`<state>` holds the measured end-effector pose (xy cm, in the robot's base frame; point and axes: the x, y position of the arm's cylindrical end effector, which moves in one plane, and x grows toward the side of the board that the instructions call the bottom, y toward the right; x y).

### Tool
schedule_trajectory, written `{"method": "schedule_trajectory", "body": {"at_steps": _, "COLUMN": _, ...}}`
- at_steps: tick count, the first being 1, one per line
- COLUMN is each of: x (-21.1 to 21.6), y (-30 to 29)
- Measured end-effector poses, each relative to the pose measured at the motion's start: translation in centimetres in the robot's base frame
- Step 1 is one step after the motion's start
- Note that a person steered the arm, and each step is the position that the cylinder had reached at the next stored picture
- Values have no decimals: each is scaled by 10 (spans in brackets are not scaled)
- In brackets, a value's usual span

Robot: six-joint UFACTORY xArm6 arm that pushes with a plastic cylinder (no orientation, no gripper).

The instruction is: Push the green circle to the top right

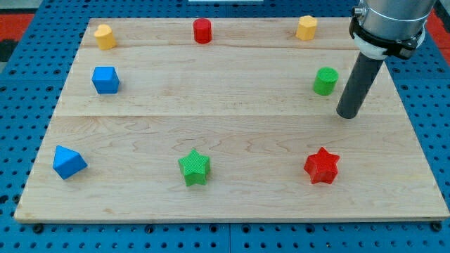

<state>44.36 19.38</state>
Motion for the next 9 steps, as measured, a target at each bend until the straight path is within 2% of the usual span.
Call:
{"method": "schedule_trajectory", "body": {"at_steps": 2, "x": -1, "y": -11}}
{"method": "schedule_trajectory", "body": {"at_steps": 3, "x": -3, "y": -37}}
{"method": "schedule_trajectory", "body": {"at_steps": 5, "x": -11, "y": -39}}
{"method": "schedule_trajectory", "body": {"at_steps": 6, "x": -56, "y": -39}}
{"method": "schedule_trajectory", "body": {"at_steps": 8, "x": -70, "y": -39}}
{"method": "schedule_trajectory", "body": {"at_steps": 9, "x": -108, "y": -34}}
